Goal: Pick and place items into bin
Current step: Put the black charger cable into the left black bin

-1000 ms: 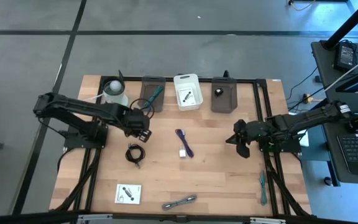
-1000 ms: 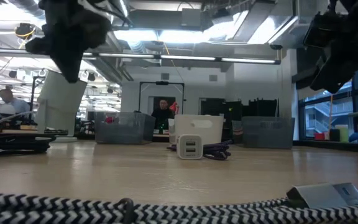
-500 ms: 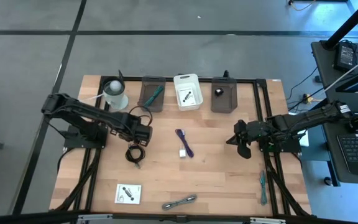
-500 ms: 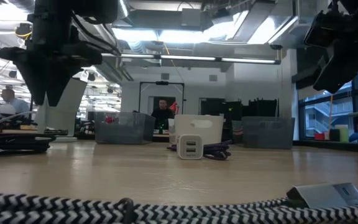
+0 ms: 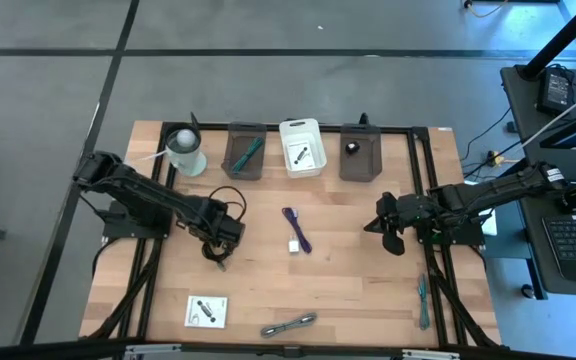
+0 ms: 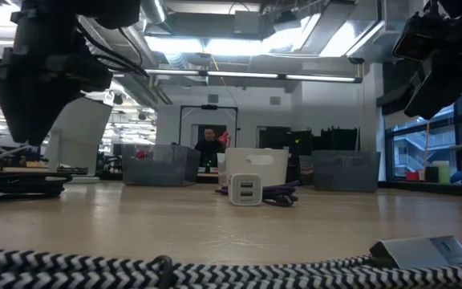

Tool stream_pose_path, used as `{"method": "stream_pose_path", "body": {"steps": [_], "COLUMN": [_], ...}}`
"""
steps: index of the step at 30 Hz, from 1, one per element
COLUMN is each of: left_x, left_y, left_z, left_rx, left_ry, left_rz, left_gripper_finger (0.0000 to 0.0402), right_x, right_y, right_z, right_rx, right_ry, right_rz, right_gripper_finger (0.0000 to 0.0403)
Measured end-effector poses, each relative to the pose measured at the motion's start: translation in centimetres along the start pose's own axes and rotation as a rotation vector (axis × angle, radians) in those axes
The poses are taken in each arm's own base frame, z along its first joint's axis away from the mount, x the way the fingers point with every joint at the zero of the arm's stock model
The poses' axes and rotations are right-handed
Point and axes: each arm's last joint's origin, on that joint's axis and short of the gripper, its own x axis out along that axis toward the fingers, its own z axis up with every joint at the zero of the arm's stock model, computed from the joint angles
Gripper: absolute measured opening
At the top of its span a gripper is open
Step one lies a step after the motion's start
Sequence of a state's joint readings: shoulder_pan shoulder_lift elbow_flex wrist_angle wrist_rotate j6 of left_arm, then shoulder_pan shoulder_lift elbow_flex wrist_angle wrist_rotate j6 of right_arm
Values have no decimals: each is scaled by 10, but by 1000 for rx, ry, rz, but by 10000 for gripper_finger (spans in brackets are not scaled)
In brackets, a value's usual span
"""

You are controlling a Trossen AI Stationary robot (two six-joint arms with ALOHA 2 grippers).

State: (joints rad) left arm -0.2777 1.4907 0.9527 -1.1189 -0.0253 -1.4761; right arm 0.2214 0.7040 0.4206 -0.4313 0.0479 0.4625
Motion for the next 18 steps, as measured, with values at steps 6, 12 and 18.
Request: {"method": "stream_pose_path", "body": {"steps": [6, 12, 18], "left_x": [5, 22, 47], "left_y": [-2, -2, 6], "left_z": [-6, -10, -13], "left_rx": [-71, -105, -144], "left_ry": [0, 74, 145], "left_rz": [32, 107, 146], "left_gripper_finger": [139, 138, 138], "right_x": [0, 0, 0], "right_y": [0, 0, 0], "right_z": [0, 0, 0], "right_rx": [2, 5, 9], "right_ry": [0, -1, -3], "right_rz": [0, 0, 1], "right_gripper_finger": [0, 0, 0]}}
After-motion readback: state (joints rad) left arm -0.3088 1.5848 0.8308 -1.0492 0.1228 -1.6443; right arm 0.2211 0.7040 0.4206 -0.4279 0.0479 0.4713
